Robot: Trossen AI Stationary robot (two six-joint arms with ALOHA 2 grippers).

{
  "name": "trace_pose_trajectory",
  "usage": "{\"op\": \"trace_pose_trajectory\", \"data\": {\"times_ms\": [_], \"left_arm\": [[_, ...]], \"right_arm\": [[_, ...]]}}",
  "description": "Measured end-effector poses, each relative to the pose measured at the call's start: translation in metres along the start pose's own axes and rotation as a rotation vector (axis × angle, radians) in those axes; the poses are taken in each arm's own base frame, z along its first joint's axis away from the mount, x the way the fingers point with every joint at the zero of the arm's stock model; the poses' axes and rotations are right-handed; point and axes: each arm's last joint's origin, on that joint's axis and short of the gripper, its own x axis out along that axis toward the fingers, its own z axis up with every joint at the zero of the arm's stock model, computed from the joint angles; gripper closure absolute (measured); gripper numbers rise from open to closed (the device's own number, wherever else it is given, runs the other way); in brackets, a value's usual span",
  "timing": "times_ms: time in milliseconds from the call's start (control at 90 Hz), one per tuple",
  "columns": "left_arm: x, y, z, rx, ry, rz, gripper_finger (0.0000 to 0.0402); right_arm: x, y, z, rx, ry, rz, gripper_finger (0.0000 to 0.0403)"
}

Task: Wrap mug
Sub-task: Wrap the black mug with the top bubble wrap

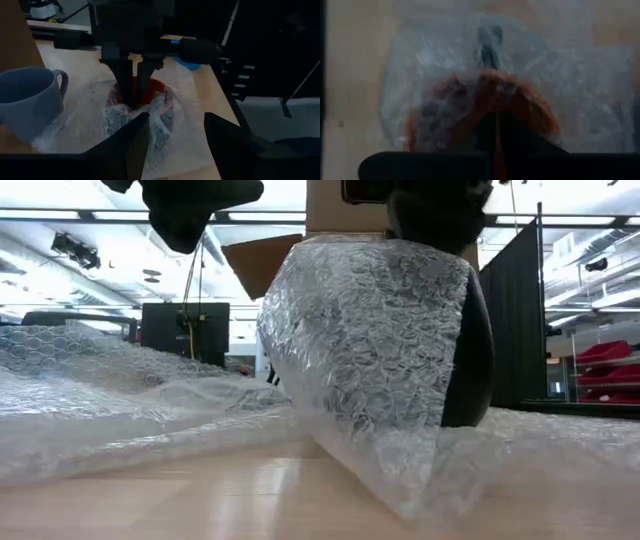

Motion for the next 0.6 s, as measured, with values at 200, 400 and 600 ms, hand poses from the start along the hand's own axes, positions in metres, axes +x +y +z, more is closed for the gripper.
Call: {"op": "trace_pose_trajectory", "data": {"times_ms": [200,400,600], "left_arm": [[0.0,0.0,0.0,0.0,0.0,0.0,0.0229],[0.0,0.0,0.0,0.0,0.0,0.0,0.0229],[0.0,0.0,0.0,0.0,0.0,0.0,0.0229]], "right_arm": [[0.008,-0.001,-0.007,-0.006,0.0,0.023,0.0403],[0.015,-0.003,-0.015,0.003,0.004,0.036,0.0403],[0.016,-0.004,-0.016,0.003,0.006,0.049,0.0403]]}}
